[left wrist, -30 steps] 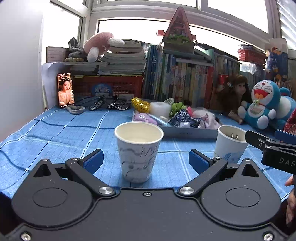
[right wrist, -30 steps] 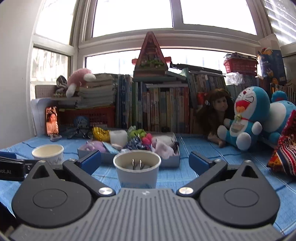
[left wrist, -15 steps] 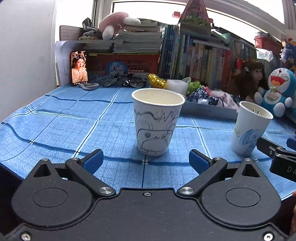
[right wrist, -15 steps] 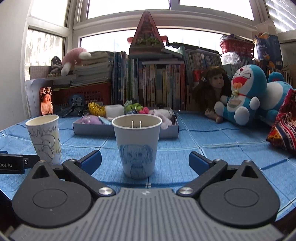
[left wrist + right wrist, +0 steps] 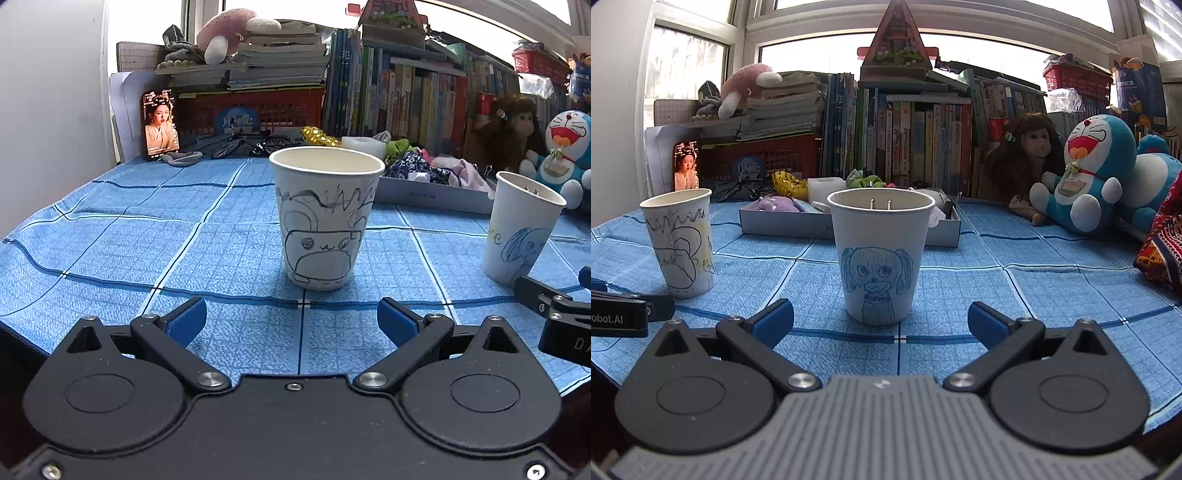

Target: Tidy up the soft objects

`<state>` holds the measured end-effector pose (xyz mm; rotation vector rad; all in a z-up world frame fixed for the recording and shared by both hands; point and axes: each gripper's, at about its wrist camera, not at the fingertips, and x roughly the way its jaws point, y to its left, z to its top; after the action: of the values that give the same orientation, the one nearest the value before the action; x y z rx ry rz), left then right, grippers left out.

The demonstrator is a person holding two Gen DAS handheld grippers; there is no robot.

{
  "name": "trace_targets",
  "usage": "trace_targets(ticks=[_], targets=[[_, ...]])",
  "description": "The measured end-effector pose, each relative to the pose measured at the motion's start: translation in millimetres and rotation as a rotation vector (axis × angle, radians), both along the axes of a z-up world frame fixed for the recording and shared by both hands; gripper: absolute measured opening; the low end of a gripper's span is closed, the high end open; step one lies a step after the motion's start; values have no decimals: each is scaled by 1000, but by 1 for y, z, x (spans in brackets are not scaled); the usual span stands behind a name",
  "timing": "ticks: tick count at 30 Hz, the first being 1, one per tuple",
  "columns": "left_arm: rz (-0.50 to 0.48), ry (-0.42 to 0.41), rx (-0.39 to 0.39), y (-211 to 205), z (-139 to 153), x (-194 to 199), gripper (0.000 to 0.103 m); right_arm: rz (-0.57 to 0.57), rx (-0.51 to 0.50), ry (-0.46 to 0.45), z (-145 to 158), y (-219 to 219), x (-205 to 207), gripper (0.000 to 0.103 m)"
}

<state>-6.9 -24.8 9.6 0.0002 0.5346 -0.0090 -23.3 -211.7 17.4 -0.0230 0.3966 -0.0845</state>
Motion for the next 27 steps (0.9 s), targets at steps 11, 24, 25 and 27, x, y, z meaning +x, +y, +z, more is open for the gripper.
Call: trace_targets(ticks=[11, 24, 25, 27], targets=[[5, 30, 4, 1, -8, 8, 99, -10, -13, 54, -12, 4, 10, 103], [-27, 47, 15, 2, -12, 17, 103, -18, 4, 99, -19, 3, 14, 103], [-32, 50, 18, 2, -12, 17, 103, -15, 5, 102, -19, 2, 14, 103], [-40, 60, 18, 2, -11, 19, 103, -12, 4, 106, -18, 2, 15, 103]])
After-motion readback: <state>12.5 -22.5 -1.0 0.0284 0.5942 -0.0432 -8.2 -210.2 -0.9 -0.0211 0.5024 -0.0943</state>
